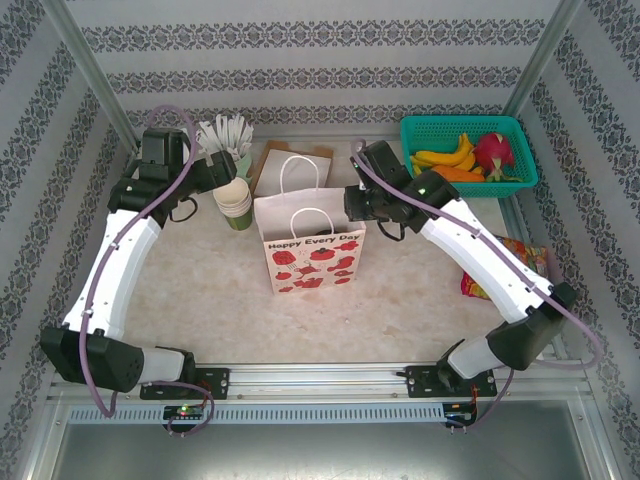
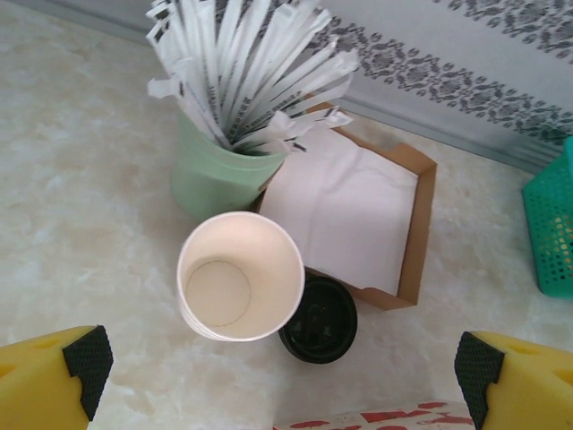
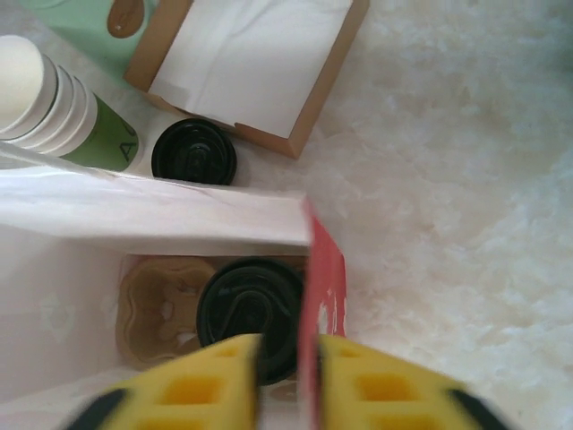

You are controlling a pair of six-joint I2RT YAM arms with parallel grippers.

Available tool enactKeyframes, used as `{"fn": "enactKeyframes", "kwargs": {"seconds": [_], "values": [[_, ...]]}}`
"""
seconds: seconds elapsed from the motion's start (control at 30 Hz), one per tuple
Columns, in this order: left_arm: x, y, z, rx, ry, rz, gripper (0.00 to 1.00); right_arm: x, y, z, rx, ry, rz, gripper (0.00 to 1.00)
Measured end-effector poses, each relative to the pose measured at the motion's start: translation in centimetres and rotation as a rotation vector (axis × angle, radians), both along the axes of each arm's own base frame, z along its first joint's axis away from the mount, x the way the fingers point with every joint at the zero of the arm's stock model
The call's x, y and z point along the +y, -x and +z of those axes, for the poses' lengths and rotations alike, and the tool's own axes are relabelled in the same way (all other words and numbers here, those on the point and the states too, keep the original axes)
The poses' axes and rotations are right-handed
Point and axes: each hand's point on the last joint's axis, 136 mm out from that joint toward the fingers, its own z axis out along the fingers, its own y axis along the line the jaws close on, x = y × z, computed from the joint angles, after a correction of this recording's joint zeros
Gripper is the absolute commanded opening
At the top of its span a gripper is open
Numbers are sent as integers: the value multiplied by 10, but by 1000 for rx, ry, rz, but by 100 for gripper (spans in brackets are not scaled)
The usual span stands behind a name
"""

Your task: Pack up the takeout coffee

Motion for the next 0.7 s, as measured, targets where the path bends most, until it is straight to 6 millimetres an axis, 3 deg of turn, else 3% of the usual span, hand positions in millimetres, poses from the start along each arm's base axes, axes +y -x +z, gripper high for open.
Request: {"fn": "enactKeyframes", "kwargs": {"seconds": [0.2,0.3,0.43,0.7], "values": [[1,-15,-13,18,27,10,89,-20,15,35,-166,-101,-24,98],[0,-30,-23,38,36,14,72,-40,23,55,-283,-159,-59,98],[2,-64,-33,62,9,22,59,-59,25,71,-393,-222,-113,98],[7,-128,-52,104,-45,38,48,-58,20,53,-400,-225,-117,98]]}}
